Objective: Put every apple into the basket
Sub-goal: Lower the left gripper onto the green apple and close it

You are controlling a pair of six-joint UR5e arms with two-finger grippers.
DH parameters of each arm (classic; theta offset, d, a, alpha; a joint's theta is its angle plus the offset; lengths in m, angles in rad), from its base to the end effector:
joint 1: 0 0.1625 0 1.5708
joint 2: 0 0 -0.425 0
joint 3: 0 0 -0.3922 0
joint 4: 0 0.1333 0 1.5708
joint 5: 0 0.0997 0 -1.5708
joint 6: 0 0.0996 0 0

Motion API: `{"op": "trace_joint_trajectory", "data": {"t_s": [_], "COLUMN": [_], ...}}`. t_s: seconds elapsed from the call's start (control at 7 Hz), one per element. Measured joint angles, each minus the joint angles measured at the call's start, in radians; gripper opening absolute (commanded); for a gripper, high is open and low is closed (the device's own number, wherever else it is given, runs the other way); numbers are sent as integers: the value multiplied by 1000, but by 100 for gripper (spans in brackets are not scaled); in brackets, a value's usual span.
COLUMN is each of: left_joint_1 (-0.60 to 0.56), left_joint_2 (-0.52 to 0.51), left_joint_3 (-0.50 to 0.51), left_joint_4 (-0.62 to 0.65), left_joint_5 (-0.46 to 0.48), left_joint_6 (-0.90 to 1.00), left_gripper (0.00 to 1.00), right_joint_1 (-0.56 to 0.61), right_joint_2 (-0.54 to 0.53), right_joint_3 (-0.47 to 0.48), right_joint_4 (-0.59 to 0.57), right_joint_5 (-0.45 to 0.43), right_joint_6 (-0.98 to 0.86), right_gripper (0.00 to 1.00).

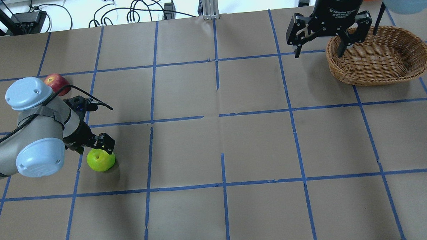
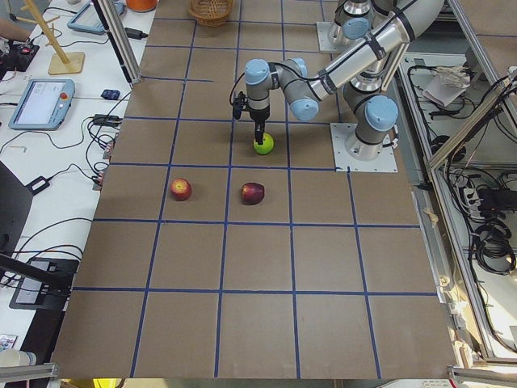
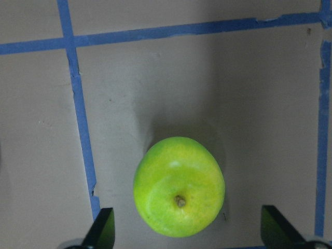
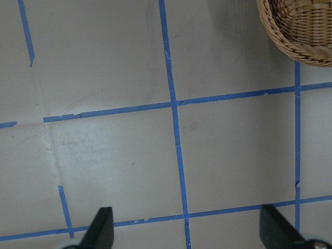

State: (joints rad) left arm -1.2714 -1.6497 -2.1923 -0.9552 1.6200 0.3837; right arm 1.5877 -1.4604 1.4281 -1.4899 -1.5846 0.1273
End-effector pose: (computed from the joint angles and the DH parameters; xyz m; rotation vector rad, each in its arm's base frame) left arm 0.0024 -0.4433 0.2258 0.1347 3.1171 0.1505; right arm 0.1409 -0.5313 0.4933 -0.1718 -3.1187 -0.0742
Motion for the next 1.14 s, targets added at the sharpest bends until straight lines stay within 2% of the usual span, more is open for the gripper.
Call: {"op": "trace_joint_trajectory", "data": {"t_s": [0.29,0.43,0.57,0.71,1.0,1.14], "left_joint_1": [0,0,0,0,-3,-15], "left_joint_2": [-45,-62,-76,-86,-100,-106], "left_joint_3": [-3,-3,-4,-1,18,56], "left_joint_4": [13,28,48,63,68,56], "left_joint_5": [5,6,6,6,3,-38], "left_joint_6": [3,0,-6,-11,-50,-131], "left_gripper": [100,77,40,23,19,16], "right_joint_1": [-1,-1,-1,-1,0,0], "right_joint_2": [0,0,0,0,0,0], "right_joint_3": [0,0,0,0,0,0], "right_joint_4": [3,3,3,3,4,4], "right_joint_5": [0,0,0,-1,-1,-2], "right_joint_6": [1,1,0,0,0,1], "right_gripper": [100,100,100,100,100,100]}}
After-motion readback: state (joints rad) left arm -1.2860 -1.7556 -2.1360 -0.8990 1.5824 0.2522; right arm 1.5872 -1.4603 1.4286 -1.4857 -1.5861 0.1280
